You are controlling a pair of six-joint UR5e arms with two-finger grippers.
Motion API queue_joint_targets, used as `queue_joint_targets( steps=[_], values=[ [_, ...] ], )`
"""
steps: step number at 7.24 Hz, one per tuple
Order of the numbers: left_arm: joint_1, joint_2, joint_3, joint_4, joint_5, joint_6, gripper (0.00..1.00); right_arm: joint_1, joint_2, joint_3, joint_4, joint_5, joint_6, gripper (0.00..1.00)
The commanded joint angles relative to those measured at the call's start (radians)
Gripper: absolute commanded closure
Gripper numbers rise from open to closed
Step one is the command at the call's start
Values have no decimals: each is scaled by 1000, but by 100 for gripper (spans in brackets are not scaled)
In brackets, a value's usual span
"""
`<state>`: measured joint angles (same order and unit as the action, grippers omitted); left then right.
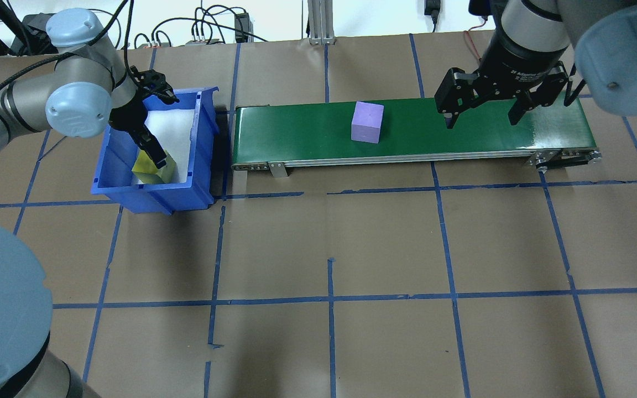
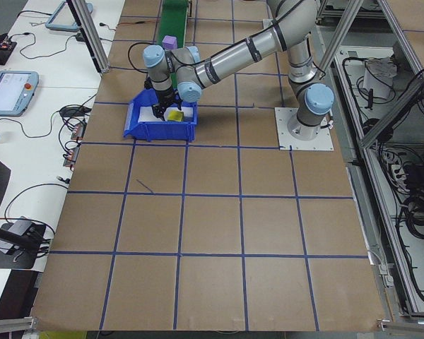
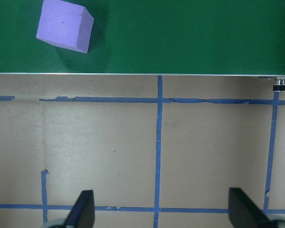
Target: Move block left to right into plate
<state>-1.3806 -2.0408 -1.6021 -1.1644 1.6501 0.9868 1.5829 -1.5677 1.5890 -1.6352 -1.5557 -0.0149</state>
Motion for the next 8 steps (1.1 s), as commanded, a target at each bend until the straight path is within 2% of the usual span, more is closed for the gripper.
queue_joint_targets(
  steps=[1,3,4,5,6,7,8],
  values=[
    [0,-31,1,3,-3,-42,0,-3,2,-10,11,-10,-23,0],
    [0,-44,-2,3,-3,-56,6,-49,58,-52,-12,13,-92,0],
    [0,-44,-5,3,-3,-57,13,-143,127,-53,-11,58,-88,0],
    [0,-44,-10,2,0,-94,16,-240,158,-73,4,217,-102,0],
    [0,-42,-10,0,0,-138,20,-285,161,-63,9,242,-243,0],
    [0,-41,-12,0,2,-140,27,-332,176,-69,3,243,-290,0],
    [0,-36,-10,-1,5,-140,48,-398,202,-79,-1,234,-298,0]
  ],
)
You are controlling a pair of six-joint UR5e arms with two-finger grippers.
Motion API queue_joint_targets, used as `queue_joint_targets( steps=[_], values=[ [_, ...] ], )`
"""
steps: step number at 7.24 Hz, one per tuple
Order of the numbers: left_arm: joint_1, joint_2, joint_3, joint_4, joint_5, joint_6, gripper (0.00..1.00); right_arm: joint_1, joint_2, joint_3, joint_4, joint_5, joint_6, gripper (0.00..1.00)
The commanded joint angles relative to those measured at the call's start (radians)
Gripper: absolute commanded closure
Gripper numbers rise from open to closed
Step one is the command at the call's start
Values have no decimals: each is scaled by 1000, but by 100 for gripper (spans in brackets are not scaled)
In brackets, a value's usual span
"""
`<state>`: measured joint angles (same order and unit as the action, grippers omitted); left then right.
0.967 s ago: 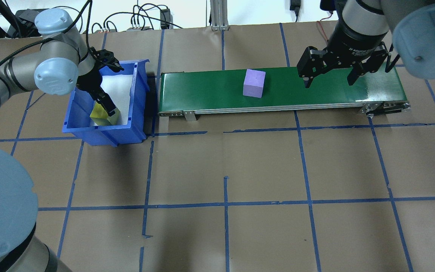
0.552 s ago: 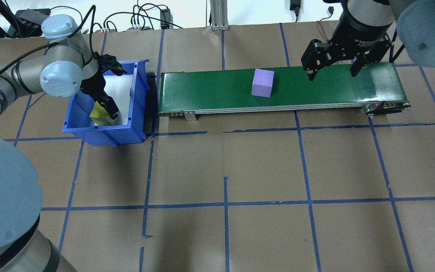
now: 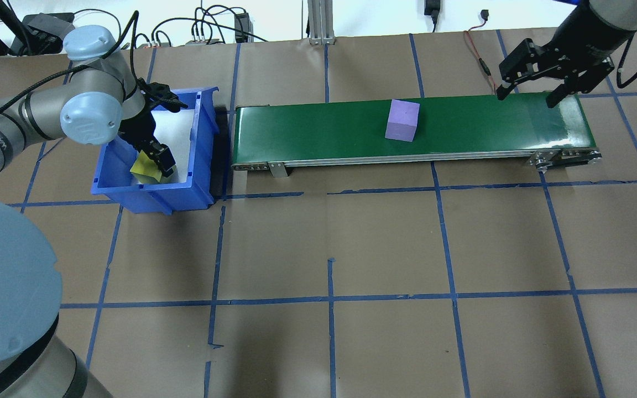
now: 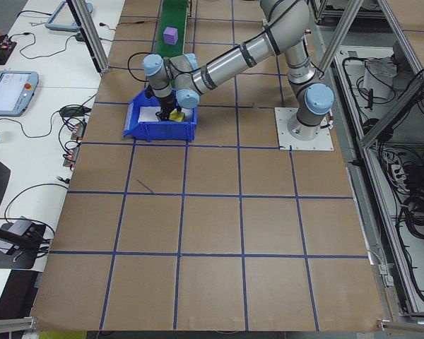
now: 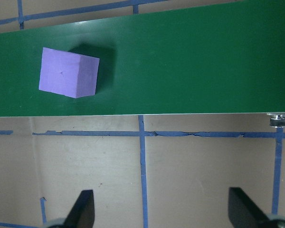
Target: Move block left to right into plate
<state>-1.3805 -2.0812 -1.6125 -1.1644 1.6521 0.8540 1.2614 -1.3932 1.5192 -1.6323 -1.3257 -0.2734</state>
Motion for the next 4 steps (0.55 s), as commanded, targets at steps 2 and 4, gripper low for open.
queue_joint_targets(
  steps=[2,4],
  values=[
    [0,21,22,-15,-3,-50,56,-167,138,-77,-47,13,-50,0],
    [-2,45,72,-14,-18,-212,56,-175,245,-102,-112,25,-30,0]
  ],
)
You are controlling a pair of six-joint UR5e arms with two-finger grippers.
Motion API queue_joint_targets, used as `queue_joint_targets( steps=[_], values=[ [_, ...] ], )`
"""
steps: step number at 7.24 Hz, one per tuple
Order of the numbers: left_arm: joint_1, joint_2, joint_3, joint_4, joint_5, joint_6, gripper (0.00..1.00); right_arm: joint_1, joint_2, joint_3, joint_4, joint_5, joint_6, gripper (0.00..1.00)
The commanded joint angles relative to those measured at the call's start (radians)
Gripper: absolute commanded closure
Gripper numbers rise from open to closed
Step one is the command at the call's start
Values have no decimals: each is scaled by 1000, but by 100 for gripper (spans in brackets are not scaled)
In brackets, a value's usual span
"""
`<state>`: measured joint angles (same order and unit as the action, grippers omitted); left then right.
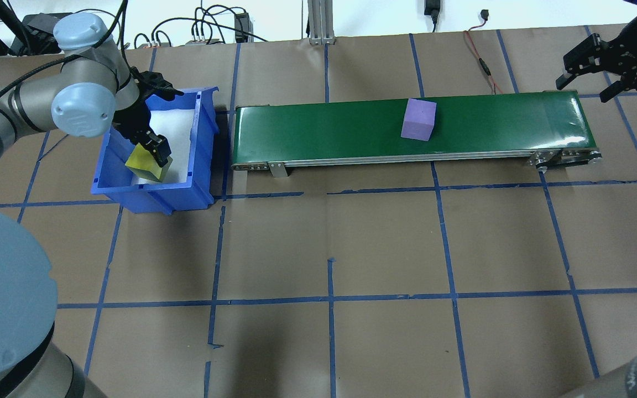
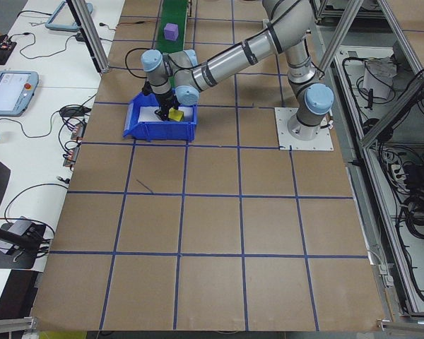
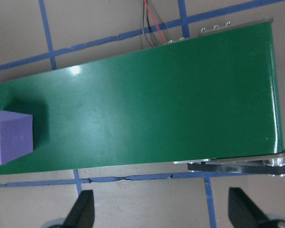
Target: Move block left to right into plate
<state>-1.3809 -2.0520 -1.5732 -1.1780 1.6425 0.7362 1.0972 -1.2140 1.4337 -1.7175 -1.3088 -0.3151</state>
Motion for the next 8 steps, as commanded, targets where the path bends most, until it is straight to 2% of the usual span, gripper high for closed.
queue_joint_targets(
  steps=[1,2,3,4,6,8],
  values=[
    [-1,47,62,0,-59,-204,56,-16,109,-31,-30,75,17,0],
    [-9,76,80,0,-65,-319,56,-16,119,-13,-31,100,24,0],
    [-61,99,96,3,-90,-389,57,-16,110,-6,-33,100,34,0],
    [-125,101,134,4,-79,-444,57,-16,110,1,-37,99,34,0],
    [-248,43,162,14,-76,-562,58,-16,108,17,-45,99,36,0],
    [-299,-64,186,127,-76,-644,58,-16,108,25,-80,95,36,0]
  ],
)
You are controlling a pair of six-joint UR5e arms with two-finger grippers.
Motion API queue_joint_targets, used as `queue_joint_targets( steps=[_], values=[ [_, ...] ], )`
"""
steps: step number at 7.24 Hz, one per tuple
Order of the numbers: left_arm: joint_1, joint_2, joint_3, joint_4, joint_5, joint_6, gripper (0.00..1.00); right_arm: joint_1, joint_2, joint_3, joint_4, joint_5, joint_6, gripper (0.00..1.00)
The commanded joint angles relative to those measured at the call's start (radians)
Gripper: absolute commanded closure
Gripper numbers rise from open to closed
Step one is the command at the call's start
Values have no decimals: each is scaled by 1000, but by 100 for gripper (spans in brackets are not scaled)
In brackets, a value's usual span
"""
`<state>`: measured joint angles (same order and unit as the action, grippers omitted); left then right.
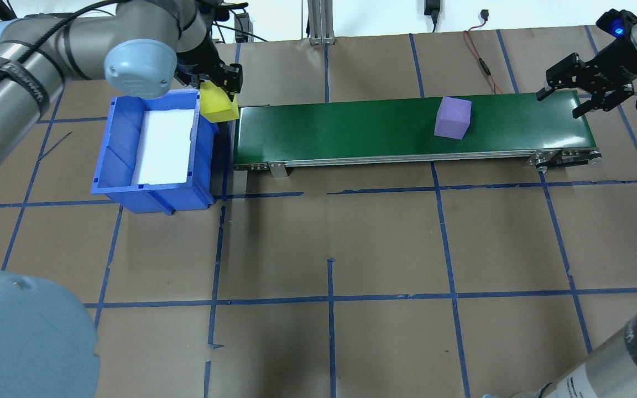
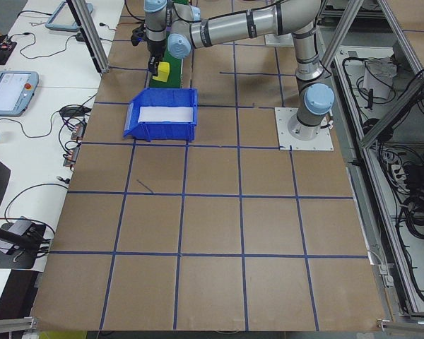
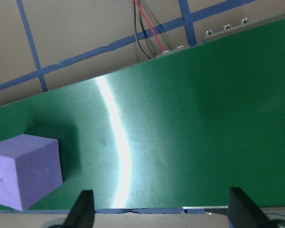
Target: Move block left to right into plate
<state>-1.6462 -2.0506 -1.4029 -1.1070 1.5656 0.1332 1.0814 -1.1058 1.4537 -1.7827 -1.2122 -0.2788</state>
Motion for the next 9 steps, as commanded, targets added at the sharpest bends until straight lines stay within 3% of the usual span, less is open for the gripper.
queue_joint_targets(
  steps=[1,4,5,7,9],
  values=[
    [-52,-94,16,68,-5,-38,58,0,-3,5,-18,0,1,0],
    [-89,-97,7,58,2,-41,48,0,-3,19,-20,2,3,0],
    [-90,-97,4,56,-2,-52,0,0,-3,17,-18,2,3,0],
    [-90,-94,2,52,-7,-86,0,0,-3,17,-20,3,29,0],
    [-107,-12,2,-12,-9,-89,0,0,1,7,-24,3,30,0]
  ],
)
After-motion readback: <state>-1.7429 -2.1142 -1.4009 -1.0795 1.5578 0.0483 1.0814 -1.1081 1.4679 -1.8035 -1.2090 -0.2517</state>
